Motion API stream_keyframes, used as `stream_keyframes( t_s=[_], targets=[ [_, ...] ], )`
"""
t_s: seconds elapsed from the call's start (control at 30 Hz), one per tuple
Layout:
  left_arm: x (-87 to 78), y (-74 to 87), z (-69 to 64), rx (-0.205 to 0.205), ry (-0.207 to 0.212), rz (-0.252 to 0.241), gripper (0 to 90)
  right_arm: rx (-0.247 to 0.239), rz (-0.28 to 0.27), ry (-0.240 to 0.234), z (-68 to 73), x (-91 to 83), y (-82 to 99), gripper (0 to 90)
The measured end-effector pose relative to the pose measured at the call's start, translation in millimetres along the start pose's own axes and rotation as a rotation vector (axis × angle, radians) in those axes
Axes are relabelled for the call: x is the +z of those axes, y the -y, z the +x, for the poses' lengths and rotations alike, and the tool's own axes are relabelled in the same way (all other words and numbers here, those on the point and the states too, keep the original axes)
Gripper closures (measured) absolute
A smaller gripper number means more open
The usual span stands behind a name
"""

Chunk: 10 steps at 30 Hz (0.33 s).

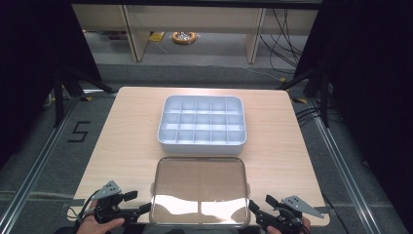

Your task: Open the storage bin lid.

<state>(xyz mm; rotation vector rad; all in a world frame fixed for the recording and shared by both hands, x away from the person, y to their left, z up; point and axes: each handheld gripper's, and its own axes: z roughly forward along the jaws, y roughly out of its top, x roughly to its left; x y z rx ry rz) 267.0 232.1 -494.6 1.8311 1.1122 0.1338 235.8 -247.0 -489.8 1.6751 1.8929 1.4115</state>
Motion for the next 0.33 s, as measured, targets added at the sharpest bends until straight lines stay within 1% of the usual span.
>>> stream_keyframes(
  t_s=[0.03, 0.07, 0.1, 0.13, 0.17, 0.2, 0.23, 0.27, 0.33],
  targets=[
    [-0.4, 0.4, 0.4, 0.001, 0.003, -0.001, 22.0, 0.0, 0.0, 0.0, 0.0, 0.0, 0.0, 25.9],
    [-1.7, 1.7, -0.2, -0.002, 0.001, -0.001, 22.0, -0.046, -0.016, 0.008, -5.0, 1.7, -0.1, 26.0],
    [-1.7, 1.7, -0.2, -0.002, 0.001, -0.001, 22.0, -0.046, -0.016, 0.008, -5.0, 1.7, -0.1, 26.0],
    [-2.9, 2.2, -0.5, -0.003, 0.003, 0.008, 22.0, -0.025, -0.004, 0.008, -4.2, 1.8, 0.2, 26.0],
    [-2.9, 2.2, -0.5, -0.003, 0.003, 0.008, 22.0, -0.025, -0.004, 0.008, -4.2, 1.8, 0.2, 26.0],
    [-2.8, 3.2, -0.5, -0.001, 0.003, 0.001, 22.0, -0.042, -0.007, 0.019, -5.7, 1.8, 0.1, 26.1],
    [-3.0, 3.6, -0.8, -0.003, 0.001, 0.004, 22.0, -0.029, -0.004, 0.015, -5.6, 1.5, 0.1, 26.1],
    [-3.3, 4.3, -1.2, -0.005, 0.003, 0.013, 22.0, -0.012, 0.0, -0.001, -6.5, 3.0, 0.4, 26.1],
    [-3.1, 4.4, -1.2, -0.005, 0.007, 0.014, 22.0, -0.012, 0.003, -0.001, -7.1, 3.0, 0.4, 26.2]
  ],
)
